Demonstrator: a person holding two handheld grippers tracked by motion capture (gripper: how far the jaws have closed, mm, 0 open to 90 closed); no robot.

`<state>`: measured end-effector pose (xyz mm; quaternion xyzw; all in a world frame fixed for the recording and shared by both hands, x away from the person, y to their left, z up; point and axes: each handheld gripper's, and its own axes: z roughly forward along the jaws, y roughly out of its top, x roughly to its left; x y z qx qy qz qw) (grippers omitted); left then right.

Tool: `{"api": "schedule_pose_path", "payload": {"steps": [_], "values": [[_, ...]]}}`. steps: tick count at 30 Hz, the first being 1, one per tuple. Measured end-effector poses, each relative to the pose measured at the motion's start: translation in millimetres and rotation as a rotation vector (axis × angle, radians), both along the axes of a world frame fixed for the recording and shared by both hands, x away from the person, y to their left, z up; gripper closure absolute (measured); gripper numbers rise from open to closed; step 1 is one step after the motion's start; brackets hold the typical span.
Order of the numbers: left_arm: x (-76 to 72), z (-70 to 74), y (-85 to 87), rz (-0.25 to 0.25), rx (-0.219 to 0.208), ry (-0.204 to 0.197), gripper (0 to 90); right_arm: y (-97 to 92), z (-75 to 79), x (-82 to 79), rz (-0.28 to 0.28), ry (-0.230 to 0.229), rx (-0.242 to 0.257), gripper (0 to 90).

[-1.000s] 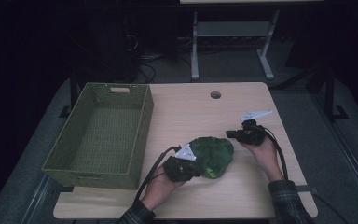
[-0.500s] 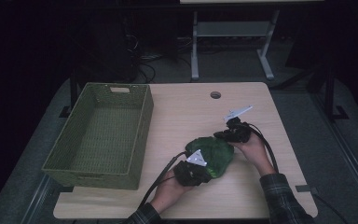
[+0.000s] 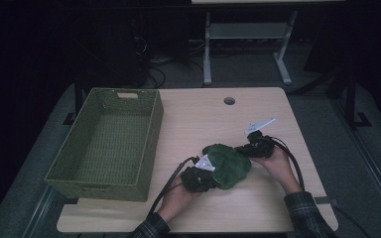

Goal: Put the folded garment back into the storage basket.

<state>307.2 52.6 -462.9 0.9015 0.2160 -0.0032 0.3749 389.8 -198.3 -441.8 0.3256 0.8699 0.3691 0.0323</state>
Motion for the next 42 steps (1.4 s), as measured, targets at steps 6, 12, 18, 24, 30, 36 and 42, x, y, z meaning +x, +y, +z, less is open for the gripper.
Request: {"api": "schedule_pose_path", "payload": {"steps": [6, 12, 18, 24, 30, 36, 42], "values": [[6.0, 0.7, 10.2, 0.006, 0.023, -0.015, 89.7, -9.8, 1.9, -17.2, -0.004, -0.011, 0.015, 89.8], [14.5, 2.0, 20.2, 0.028, 0.043, -0.025, 89.7, -16.5, 2.2, -33.7, -0.001, -0.012, 0.023, 89.8], [22.9, 2.8, 28.2, 0.06, 0.05, -0.028, 89.7, -19.5, 1.6, -50.4, 0.006, -0.007, 0.02, 89.8], [24.6, 4.6, 34.2, 0.073, 0.045, -0.029, 89.6, -26.7, 3.8, -66.6, -0.035, -0.06, 0.018, 84.0], [21.9, 11.9, 40.7, 0.057, 0.059, -0.043, 80.5, -55.9, 1.2, -80.3, -0.172, -0.13, 0.051, 65.8], [16.6, 19.6, 44.5, 0.051, 0.066, -0.059, 61.3, -79.5, -19.1, -92.2, -0.261, -0.158, -0.015, 41.0], [15.9, 24.6, 45.2, 0.049, 0.066, -0.07, 41.7, -88.0, -36.4, -93.9, -0.309, -0.162, -0.075, 25.6]]}}
